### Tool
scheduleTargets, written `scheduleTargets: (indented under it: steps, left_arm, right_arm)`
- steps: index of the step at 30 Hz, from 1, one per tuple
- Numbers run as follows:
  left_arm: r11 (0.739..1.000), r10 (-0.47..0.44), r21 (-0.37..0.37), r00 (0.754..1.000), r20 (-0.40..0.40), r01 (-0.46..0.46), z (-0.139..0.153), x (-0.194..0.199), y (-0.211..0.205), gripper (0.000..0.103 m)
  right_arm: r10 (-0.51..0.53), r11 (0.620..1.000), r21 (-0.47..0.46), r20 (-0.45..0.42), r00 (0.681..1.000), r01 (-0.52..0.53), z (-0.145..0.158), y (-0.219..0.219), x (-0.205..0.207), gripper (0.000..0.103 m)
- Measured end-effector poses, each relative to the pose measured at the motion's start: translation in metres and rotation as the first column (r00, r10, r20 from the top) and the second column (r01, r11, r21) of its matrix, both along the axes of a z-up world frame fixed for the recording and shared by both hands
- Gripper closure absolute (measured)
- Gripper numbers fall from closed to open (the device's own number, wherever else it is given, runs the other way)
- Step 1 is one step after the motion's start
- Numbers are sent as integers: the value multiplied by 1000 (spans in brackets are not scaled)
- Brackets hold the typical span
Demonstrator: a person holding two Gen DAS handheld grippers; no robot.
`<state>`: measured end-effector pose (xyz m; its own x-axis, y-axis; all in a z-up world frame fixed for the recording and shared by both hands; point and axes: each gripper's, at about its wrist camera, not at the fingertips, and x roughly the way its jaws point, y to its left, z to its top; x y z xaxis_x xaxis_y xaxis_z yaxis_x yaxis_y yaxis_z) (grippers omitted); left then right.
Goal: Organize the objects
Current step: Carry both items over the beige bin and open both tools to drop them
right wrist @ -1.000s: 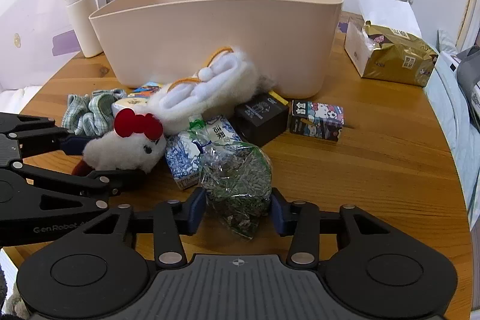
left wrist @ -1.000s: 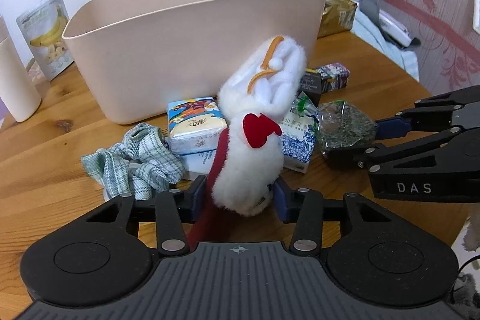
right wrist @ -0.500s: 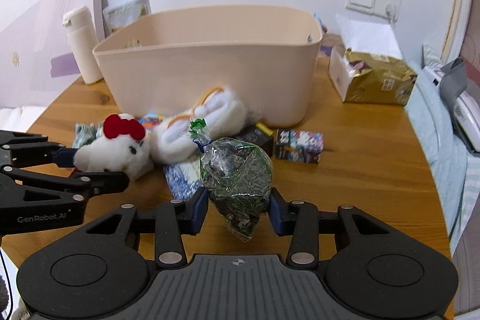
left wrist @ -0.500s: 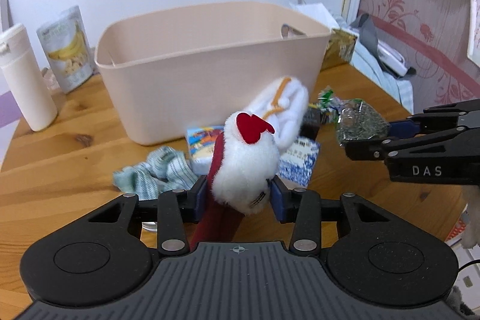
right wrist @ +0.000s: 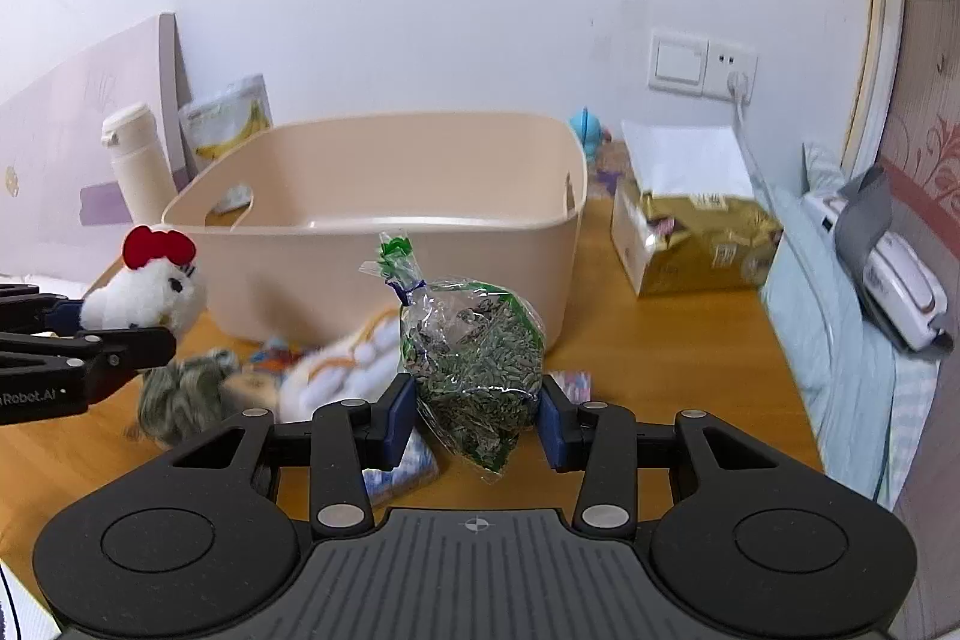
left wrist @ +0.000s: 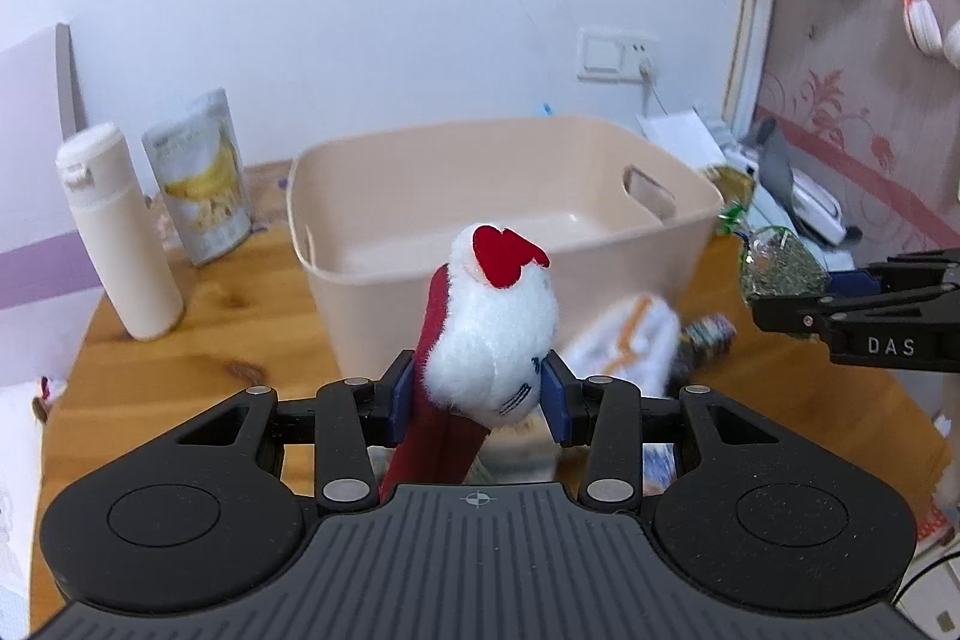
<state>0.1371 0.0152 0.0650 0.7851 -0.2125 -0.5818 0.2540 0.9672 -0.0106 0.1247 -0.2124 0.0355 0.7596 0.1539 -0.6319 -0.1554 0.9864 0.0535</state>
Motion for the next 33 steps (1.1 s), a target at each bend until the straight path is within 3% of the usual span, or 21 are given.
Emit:
scheduleTargets:
  steps: [8, 17, 33]
  left_arm:
    - [999, 30, -27, 998, 57, -28, 22, 34, 10, 60]
    - [1000, 16, -8, 995, 99, -16, 34, 82, 3, 60]
    - [1000, 5, 24, 999, -52, -4, -18, 153, -23, 60]
  right_arm:
    - [-5, 1000, -13, 56, 998, 6, 19, 4, 26, 63]
    - [-6, 999, -34, 105, 994, 10, 34, 11, 59, 63]
    - [-7, 996, -85, 51, 999, 11, 13, 16, 129, 63]
